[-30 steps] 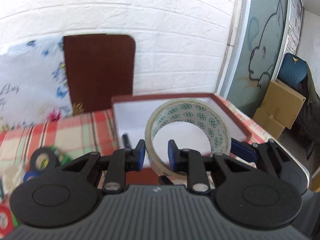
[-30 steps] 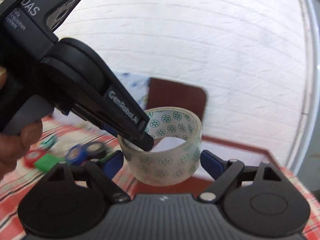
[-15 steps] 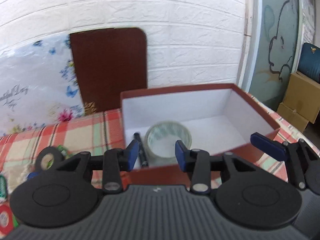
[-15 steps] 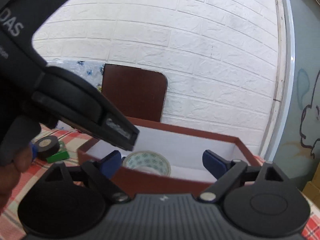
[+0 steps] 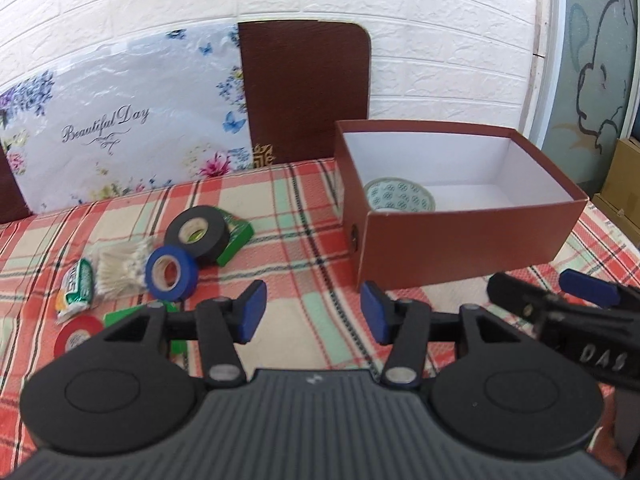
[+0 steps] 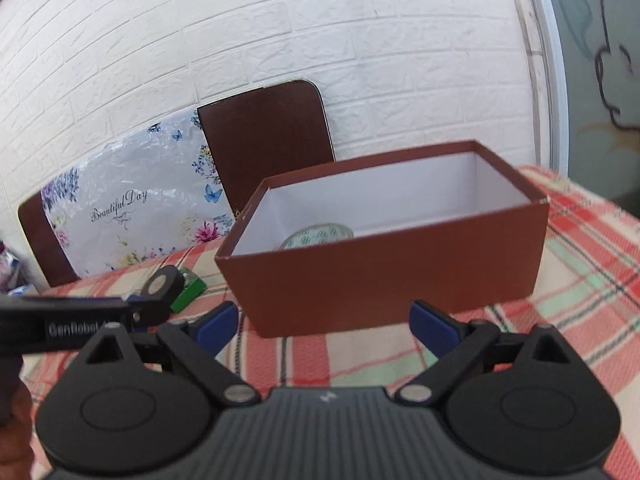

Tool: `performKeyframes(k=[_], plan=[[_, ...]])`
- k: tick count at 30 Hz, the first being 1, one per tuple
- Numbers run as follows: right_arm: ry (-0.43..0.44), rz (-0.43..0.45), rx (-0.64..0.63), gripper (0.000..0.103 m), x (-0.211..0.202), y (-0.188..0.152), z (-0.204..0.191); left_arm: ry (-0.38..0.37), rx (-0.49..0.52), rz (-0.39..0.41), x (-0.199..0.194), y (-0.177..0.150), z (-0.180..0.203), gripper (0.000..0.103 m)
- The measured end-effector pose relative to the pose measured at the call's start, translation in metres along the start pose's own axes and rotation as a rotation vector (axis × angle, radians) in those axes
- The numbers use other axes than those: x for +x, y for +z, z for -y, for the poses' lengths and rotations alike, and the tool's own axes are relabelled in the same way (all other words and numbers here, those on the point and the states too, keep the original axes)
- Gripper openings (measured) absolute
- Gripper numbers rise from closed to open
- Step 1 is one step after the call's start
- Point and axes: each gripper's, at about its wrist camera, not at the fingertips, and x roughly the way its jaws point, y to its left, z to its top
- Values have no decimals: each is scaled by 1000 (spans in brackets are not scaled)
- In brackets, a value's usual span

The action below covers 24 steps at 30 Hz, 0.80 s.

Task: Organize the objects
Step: 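Carry the clear tape roll into the brown box and release it, then move the right gripper back to the table and grasp the green box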

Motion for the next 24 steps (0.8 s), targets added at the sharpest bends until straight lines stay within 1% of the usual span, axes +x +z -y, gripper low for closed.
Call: performKeyframes(k=[4,10,16,20,24], plan=[[1,-10,-14,96,-8,-6,-13,16,-31,-12,-5,-11,-14,55],[22,-13,-80,96,-18,-11,-41,59,-65,-11,-13,-24,-37,56],[41,-18,-121,97,-19,-17,-68,98,-98,-13,-19,-38,-63,57],[65,-45,-142,97,-14,-28,-85,135,-128,-23,-21,-50,-86,57],[94,-97,-186,97,-3,-46,-107,174,-162,-45,-20,-66,-114,57]])
